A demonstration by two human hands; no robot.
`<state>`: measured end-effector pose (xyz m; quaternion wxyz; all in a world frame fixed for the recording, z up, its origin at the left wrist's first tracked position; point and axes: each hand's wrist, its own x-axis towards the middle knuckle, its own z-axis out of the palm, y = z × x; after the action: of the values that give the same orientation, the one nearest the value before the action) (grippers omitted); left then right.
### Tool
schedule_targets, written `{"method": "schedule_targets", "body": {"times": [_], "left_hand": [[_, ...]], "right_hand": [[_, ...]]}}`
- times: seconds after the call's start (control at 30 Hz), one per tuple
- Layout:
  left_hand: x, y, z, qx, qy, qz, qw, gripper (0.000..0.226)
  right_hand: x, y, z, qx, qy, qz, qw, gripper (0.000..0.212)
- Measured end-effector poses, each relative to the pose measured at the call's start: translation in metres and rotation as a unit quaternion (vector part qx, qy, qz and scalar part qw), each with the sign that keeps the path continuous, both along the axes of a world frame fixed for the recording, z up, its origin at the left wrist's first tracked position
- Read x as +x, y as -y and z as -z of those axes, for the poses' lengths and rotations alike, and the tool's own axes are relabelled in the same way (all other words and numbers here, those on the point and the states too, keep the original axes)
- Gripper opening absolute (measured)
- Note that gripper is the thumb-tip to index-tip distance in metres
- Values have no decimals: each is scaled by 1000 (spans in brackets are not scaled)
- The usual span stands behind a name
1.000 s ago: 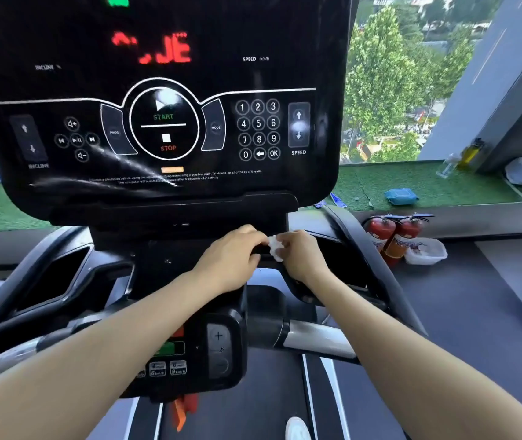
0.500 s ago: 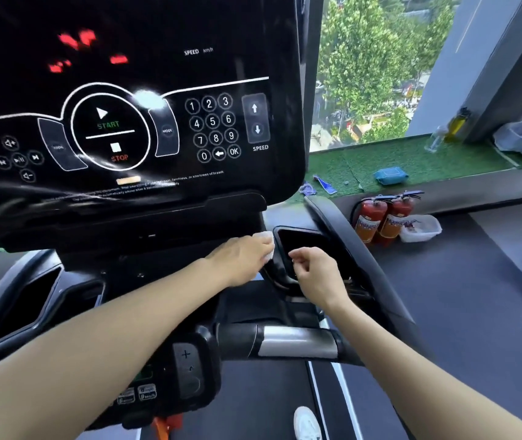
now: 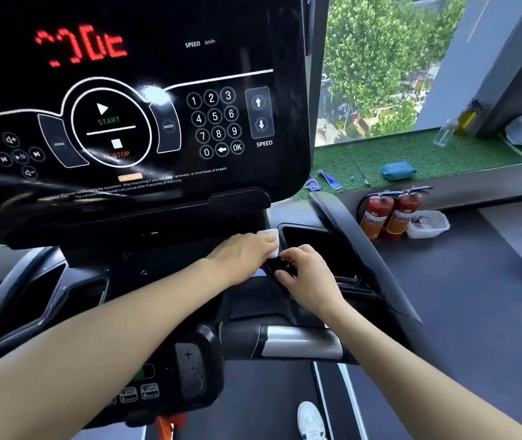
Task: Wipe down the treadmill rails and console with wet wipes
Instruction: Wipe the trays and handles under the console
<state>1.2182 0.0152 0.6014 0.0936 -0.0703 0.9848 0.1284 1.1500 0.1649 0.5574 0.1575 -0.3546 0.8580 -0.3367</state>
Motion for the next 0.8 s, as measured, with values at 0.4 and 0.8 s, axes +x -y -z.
{"method": "schedule_targets", "body": {"times": [0.4,0.8], "left_hand": [[-4,3,6,-53,-8,-27,998,10],[15,10,-8,-283,30,25,958,18]], "right_hand": [[-1,2,-2,16,8,6,1000,37],[0,6,-5,31,15,12,999,38]]}}
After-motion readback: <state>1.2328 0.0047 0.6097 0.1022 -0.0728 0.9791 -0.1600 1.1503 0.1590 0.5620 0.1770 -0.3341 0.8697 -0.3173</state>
